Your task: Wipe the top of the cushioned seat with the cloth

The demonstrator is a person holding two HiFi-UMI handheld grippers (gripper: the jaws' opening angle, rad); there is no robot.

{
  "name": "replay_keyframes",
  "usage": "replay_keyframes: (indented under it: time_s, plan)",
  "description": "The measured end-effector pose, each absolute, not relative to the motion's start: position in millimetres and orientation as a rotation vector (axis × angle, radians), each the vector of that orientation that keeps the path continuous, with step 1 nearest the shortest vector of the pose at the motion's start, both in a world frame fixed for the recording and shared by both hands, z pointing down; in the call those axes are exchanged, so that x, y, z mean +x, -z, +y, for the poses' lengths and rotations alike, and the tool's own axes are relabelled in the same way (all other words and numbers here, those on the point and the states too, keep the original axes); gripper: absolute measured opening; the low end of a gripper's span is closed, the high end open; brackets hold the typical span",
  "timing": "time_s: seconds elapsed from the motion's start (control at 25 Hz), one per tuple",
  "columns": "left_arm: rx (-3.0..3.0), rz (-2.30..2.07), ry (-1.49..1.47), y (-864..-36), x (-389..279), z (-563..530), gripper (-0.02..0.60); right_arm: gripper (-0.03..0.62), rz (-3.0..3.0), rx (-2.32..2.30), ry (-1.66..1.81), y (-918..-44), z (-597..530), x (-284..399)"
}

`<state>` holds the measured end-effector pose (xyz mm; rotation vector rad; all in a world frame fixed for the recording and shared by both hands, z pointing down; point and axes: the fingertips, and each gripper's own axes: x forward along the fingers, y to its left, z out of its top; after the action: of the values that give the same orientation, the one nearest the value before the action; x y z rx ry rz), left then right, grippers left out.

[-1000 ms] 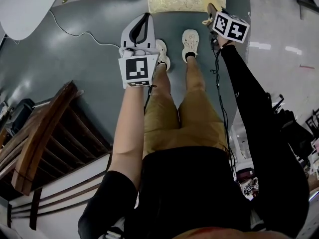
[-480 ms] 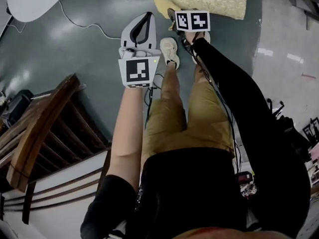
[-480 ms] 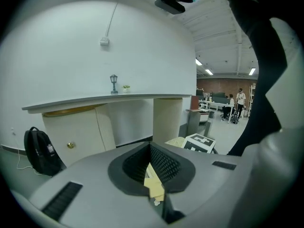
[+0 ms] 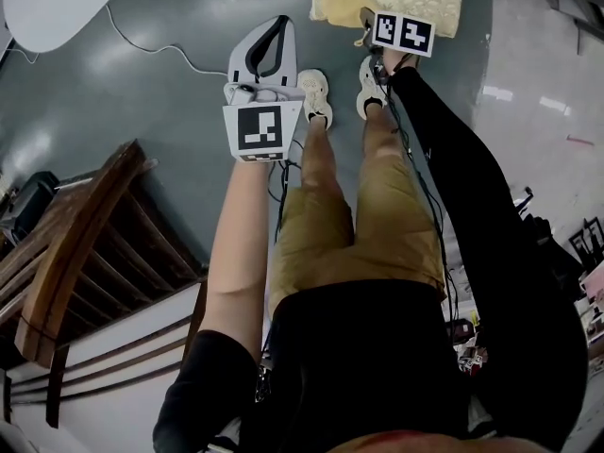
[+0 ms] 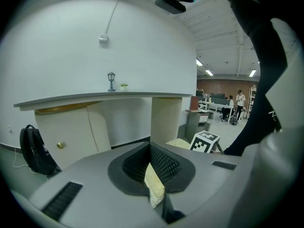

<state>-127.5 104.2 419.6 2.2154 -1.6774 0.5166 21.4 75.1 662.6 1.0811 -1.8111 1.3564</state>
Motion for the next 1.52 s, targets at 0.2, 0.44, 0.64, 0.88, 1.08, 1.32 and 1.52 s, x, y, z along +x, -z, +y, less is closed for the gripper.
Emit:
replay_keyframes:
  time_s: [0.2,0.44,0.64,0.88,1.08,1.32,1.52]
  plan:
    - [2.234,-1.618,-0.507,-424,-84,87,0.005,0.057,-1.783,1.121,-1.324,-663,59,90]
    - [2.287,-1.535,-0.52,-426,-32,61,0.005,0.055,-1.725,1.237,-1.317,-659,41,175]
    - [2.314,-1.509,-0.53,-424,5,37,0.005,0.055,-1.67,1.304,-1.276,-657,31,242]
    - [2.342,-1.48,-0.545,-426,39,17,0.005,0.055,-1.565,1.427,-1.201,-649,23,329]
    - [2.33,-1.48,-0.548,-428,50,14,0.005,0.055,-1.692,1.316,-1.112,-635,34,341]
    - [2.303,-1.488,-0.583,-444,52,16,0.005,0.055,-1.912,1.186,-1.13,-621,43,316]
    - [2.301,-1.494,-0.593,-445,55,16,0.005,0.055,-1.934,1.205,-1.146,-620,39,314]
